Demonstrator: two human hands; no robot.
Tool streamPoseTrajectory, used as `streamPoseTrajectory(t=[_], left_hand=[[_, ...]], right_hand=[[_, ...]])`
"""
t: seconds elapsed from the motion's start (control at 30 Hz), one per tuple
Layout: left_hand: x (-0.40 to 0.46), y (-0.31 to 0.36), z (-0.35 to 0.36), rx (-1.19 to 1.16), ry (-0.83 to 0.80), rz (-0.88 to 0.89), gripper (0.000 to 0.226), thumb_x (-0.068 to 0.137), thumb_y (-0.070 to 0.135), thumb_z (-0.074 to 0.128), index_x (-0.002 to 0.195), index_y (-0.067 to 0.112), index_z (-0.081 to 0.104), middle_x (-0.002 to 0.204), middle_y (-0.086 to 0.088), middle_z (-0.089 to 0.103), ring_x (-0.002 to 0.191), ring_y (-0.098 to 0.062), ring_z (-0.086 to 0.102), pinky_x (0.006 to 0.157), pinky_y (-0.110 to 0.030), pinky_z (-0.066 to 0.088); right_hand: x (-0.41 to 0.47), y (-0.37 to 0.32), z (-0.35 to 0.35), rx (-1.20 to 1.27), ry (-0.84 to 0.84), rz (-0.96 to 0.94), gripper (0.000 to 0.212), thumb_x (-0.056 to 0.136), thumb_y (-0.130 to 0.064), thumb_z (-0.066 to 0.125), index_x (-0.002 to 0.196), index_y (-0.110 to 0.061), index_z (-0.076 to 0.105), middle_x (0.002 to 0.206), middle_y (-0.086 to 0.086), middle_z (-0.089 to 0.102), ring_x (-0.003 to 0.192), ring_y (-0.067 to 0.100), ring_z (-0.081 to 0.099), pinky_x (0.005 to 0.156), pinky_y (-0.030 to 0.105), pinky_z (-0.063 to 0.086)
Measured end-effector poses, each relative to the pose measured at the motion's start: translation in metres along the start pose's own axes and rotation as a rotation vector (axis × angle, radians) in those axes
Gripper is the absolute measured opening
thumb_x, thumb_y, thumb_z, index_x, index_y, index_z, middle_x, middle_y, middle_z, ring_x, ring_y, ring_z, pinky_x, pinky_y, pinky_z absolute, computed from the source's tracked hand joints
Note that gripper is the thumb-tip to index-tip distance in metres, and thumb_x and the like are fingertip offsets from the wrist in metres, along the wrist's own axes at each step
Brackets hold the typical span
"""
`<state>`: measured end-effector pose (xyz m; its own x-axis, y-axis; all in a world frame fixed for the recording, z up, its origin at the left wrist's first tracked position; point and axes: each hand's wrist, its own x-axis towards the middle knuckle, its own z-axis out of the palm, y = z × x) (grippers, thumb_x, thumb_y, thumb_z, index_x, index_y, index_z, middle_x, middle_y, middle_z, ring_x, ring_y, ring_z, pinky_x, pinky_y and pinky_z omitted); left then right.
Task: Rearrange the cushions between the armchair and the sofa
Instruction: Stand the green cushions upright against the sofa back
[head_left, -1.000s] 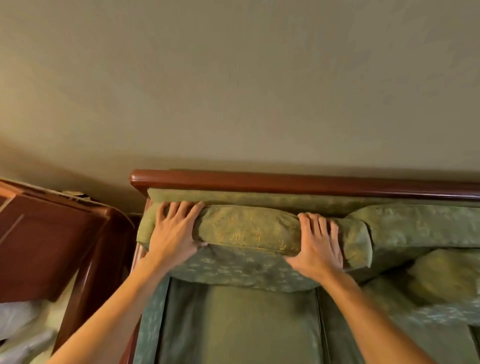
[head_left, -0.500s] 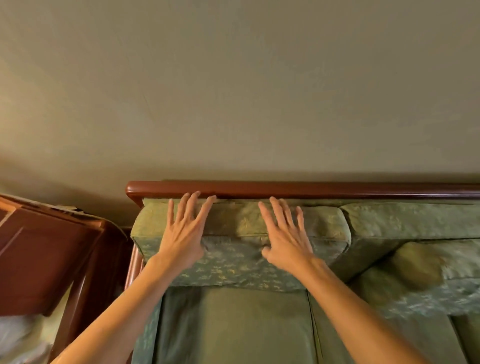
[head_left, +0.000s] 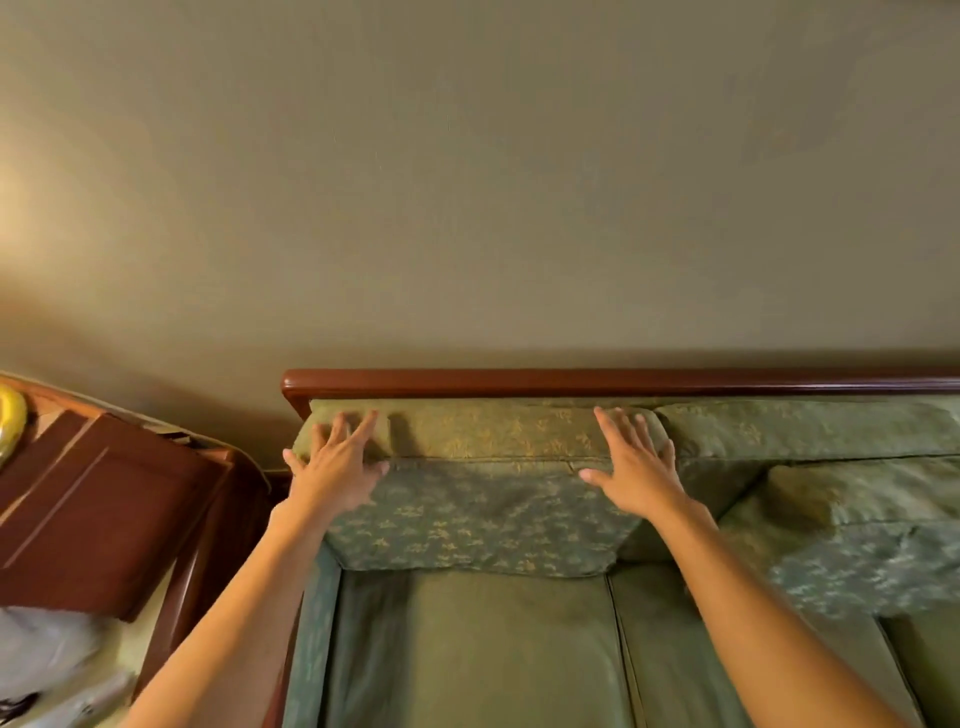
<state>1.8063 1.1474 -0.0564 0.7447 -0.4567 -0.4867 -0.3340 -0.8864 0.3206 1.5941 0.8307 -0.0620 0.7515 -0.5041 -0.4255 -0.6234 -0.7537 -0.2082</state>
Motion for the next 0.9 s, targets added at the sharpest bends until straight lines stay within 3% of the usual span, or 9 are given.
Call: streamPoseTrajectory(t=[0.07, 0.2, 0.3, 0.4, 0.5, 0.57, 0.67, 0.73, 0.9], left_hand=[[-0.033, 0.001, -0.008, -0.173, 0.087, -0.023, 0.08, 0.095, 0.055, 0.056, 0.156, 0.047, 0.005, 0.168, -0.002, 0.0, 0.153, -0.034, -0.002, 0.117, -0.069, 0.006], [-0.125, 0.024, -0.001, -0.448, 0.306, 0.091, 0.073, 0.09, 0.059, 0.06, 0.154, 0.037, 0.032, 0.161, 0.0, 0.03, 0.148, -0.023, 0.027, 0.119, -0.049, 0.026], [-0.179, 0.059, 0.02, -0.579, 0.271, 0.216, 0.075, 0.084, 0.075, 0.055, 0.147, 0.036, 0.043, 0.153, 0.005, 0.045, 0.139, -0.016, 0.042, 0.113, -0.041, 0.037], [-0.205, 0.106, 0.04, -0.51, 0.14, 0.367, 0.091, 0.07, 0.092, 0.045, 0.147, 0.043, 0.039, 0.155, 0.014, 0.039, 0.141, -0.011, 0.035, 0.116, -0.041, 0.032], [-0.226, 0.161, 0.044, -0.368, 0.117, 0.493, 0.093, 0.069, 0.093, 0.047, 0.149, 0.048, 0.03, 0.158, 0.019, 0.031, 0.143, -0.007, 0.027, 0.121, -0.046, 0.016], [-0.24, 0.196, 0.046, -0.255, 0.156, 0.535, 0.099, 0.065, 0.097, 0.044, 0.15, 0.051, 0.025, 0.161, 0.018, 0.025, 0.146, -0.009, 0.021, 0.122, -0.052, 0.004], [-0.26, 0.244, 0.057, -0.165, 0.165, 0.554, 0.112, 0.055, 0.103, 0.04, 0.153, 0.05, 0.02, 0.165, 0.012, 0.014, 0.151, -0.014, 0.009, 0.119, -0.059, -0.009], [-0.276, 0.278, 0.07, -0.159, 0.184, 0.576, 0.116, 0.051, 0.105, 0.038, 0.152, 0.051, 0.02, 0.166, 0.01, 0.013, 0.152, -0.016, 0.007, 0.119, -0.06, -0.008], [-0.325, 0.376, 0.127, -0.245, 0.22, 0.587, 0.118, 0.048, 0.105, 0.04, 0.151, 0.049, 0.027, 0.165, 0.008, 0.02, 0.152, -0.02, 0.012, 0.12, -0.06, -0.001]], right_hand=[[-0.034, -0.002, -0.011, 0.227, 0.081, 0.044, 0.093, 0.091, -0.062, 0.055, 0.157, -0.035, -0.006, 0.166, -0.006, -0.004, 0.153, 0.022, -0.001, 0.118, 0.057, 0.012], [-0.134, -0.003, -0.016, 0.72, 0.18, 0.11, 0.095, 0.085, -0.062, 0.06, 0.158, -0.035, 0.005, 0.165, -0.007, 0.013, 0.15, 0.015, 0.016, 0.12, 0.044, 0.023], [-0.208, 0.009, -0.004, 0.89, 0.247, 0.229, 0.09, 0.083, -0.063, 0.061, 0.156, -0.032, 0.017, 0.16, -0.001, 0.03, 0.146, 0.016, 0.029, 0.117, 0.04, 0.029], [-0.264, 0.029, 0.007, 0.978, 0.245, 0.285, 0.09, 0.078, -0.068, 0.062, 0.151, -0.024, 0.032, 0.151, 0.005, 0.044, 0.136, 0.015, 0.044, 0.109, 0.031, 0.038], [-0.3, 0.056, -0.002, 0.954, 0.411, 0.282, 0.1, 0.059, -0.095, 0.054, 0.133, -0.027, 0.046, 0.127, 0.002, 0.063, 0.115, 0.008, 0.06, 0.089, 0.013, 0.045], [-0.321, 0.078, -0.012, 0.989, 0.515, 0.301, 0.099, 0.059, -0.096, 0.05, 0.132, -0.029, 0.045, 0.124, 0.002, 0.063, 0.108, 0.008, 0.061, 0.091, 0.021, 0.048], [-0.35, 0.116, -0.026, 1.025, 0.532, 0.348, 0.095, 0.076, -0.082, 0.054, 0.151, -0.032, 0.027, 0.154, 0.002, 0.039, 0.133, 0.023, 0.046, 0.11, 0.05, 0.04], [-0.37, 0.148, -0.034, 1.035, 0.578, 0.35, 0.095, 0.076, -0.079, 0.057, 0.153, -0.036, 0.022, 0.159, -0.002, 0.031, 0.141, 0.022, 0.037, 0.113, 0.05, 0.036], [-0.424, 0.253, -0.045, 1.101, 0.658, 0.302, 0.099, 0.072, -0.079, 0.061, 0.153, -0.035, 0.025, 0.157, -0.005, 0.033, 0.141, 0.017, 0.036, 0.114, 0.045, 0.036]])
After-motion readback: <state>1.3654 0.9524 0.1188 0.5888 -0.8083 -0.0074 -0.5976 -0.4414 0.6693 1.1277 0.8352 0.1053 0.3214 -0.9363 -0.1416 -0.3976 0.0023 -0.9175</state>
